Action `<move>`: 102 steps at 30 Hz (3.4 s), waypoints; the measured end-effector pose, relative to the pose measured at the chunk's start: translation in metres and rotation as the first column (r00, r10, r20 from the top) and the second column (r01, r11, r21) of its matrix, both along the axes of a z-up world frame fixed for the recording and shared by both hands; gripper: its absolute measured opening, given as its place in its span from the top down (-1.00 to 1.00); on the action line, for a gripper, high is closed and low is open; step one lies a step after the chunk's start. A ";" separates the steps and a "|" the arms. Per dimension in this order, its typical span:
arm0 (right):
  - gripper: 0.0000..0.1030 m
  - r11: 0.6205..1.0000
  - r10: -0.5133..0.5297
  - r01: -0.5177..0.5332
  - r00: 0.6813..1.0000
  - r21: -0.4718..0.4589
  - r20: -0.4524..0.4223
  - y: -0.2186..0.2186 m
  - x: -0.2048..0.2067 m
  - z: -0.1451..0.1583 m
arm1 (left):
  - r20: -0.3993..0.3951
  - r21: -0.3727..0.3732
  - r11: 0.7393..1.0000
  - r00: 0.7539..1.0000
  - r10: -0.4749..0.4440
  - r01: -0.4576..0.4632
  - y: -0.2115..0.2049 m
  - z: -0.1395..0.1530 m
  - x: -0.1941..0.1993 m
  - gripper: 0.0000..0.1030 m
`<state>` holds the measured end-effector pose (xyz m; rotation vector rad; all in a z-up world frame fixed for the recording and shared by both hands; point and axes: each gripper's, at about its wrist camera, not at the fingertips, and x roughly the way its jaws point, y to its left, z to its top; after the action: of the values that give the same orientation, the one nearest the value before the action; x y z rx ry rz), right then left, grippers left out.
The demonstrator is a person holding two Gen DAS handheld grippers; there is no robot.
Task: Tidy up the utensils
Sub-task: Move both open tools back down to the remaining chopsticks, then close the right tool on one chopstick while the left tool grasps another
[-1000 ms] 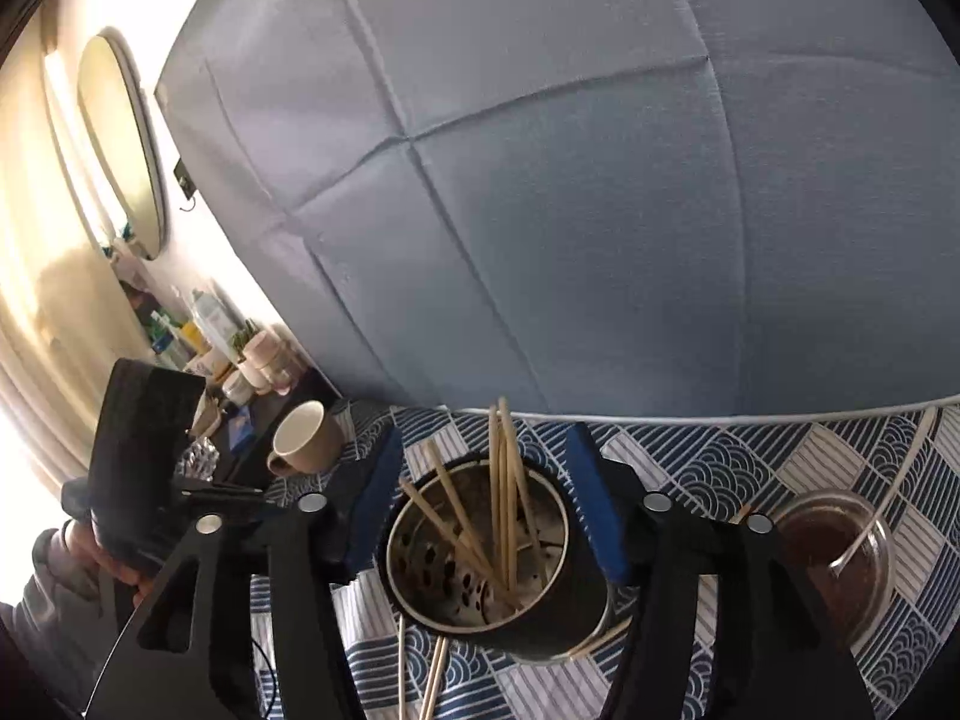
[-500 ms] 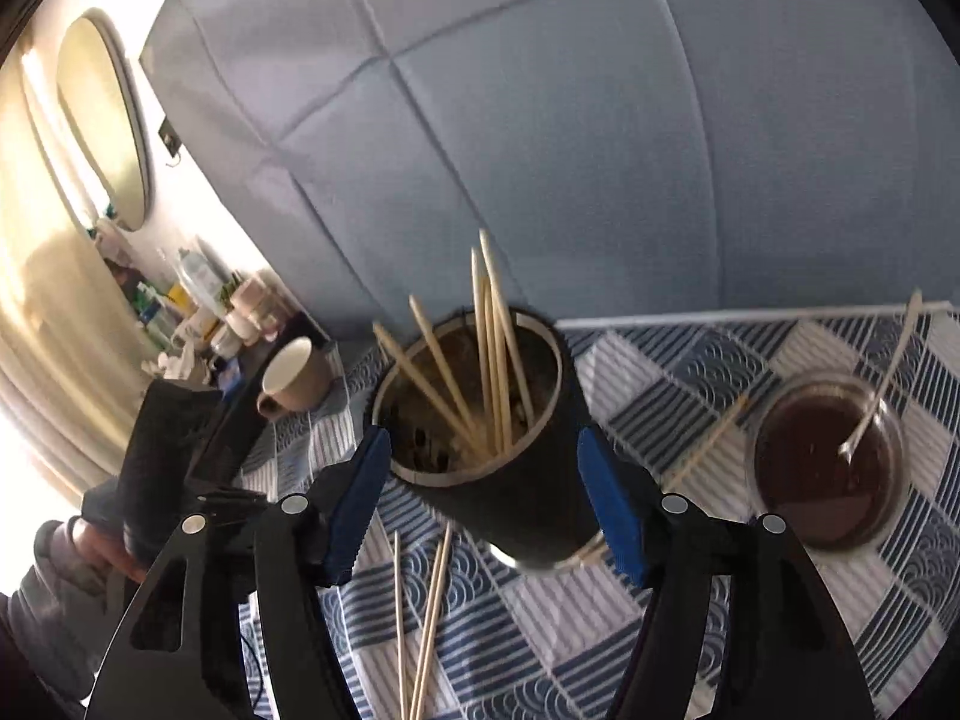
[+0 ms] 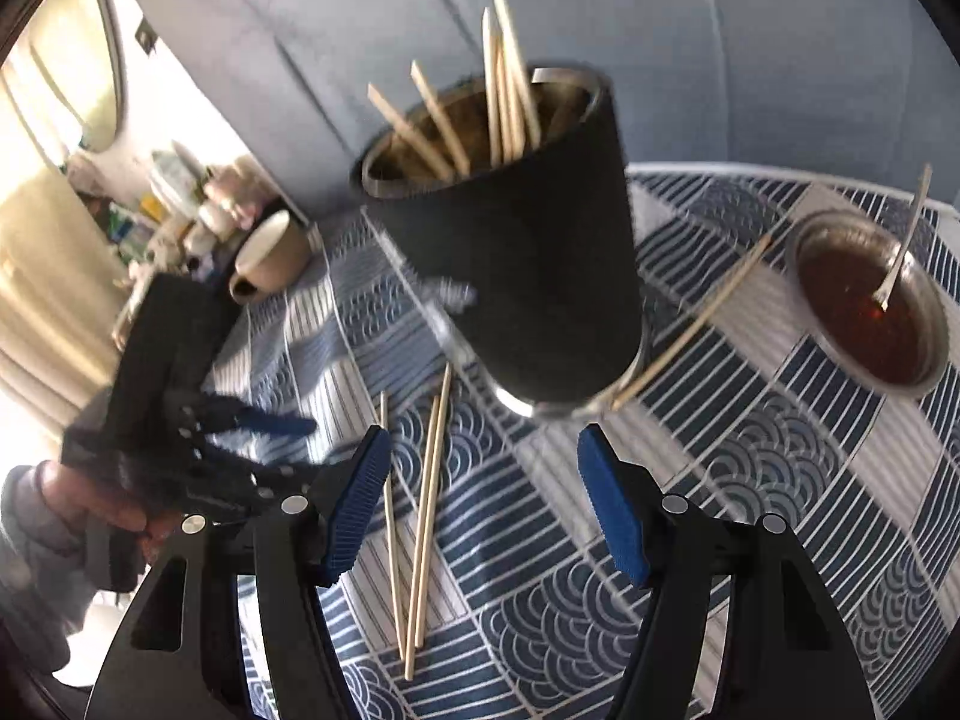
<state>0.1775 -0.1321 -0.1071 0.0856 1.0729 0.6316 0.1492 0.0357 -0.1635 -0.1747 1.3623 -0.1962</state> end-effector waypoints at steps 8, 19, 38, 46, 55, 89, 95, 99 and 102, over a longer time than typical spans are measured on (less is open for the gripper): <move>-0.19 0.995 0.026 -0.030 0.999 -0.090 -0.041 0.018 -0.006 -0.026 | 0.007 0.104 0.994 1.000 -0.015 0.015 -0.010 -0.018 0.003 -0.66; -0.19 0.982 0.058 -0.067 0.997 -0.177 -0.052 0.032 -0.017 -0.047 | 0.041 0.224 0.974 0.999 -0.033 0.023 -0.013 -0.030 0.011 -0.90; -0.28 0.934 0.100 -0.101 0.995 -0.344 -0.020 0.070 -0.019 -0.069 | 0.030 0.245 0.969 1.000 0.001 -0.008 0.026 -0.037 -0.015 -0.88; -0.30 0.905 0.132 -0.118 0.991 -0.410 0.006 0.072 -0.023 -0.068 | 0.036 0.167 0.985 0.998 0.042 -0.048 0.039 -0.031 -0.005 -0.88; -0.11 0.897 0.152 -0.159 0.987 -0.413 -0.049 0.067 -0.020 -0.067 | 0.024 0.248 0.969 1.000 -0.003 -0.003 0.015 -0.032 0.017 -0.89; 0.91 0.944 0.102 -0.165 0.969 -0.285 -0.224 -0.010 -0.032 -0.048 | 0.037 0.249 0.966 0.996 -0.077 0.066 -0.030 -0.016 -0.008 -0.49; 0.91 0.962 0.079 -0.135 0.970 -0.238 -0.231 -0.033 -0.039 -0.036 | 0.015 0.243 0.966 0.995 -0.097 0.091 -0.022 -0.013 -0.009 -0.29; 0.91 0.970 0.058 -0.111 0.970 -0.216 -0.236 -0.045 -0.044 -0.033 | -0.008 0.238 0.968 0.997 -0.075 0.075 -0.015 -0.008 -0.012 0.15; 0.91 0.978 0.052 -0.098 0.970 -0.186 -0.238 -0.051 -0.046 -0.030 | -0.011 0.207 0.978 0.999 -0.035 0.037 -0.002 -0.006 -0.016 0.61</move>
<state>0.1315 -0.1835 -0.1376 -0.0551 1.3656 0.5904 0.1332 0.0338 -0.1696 0.0238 1.3846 -0.0829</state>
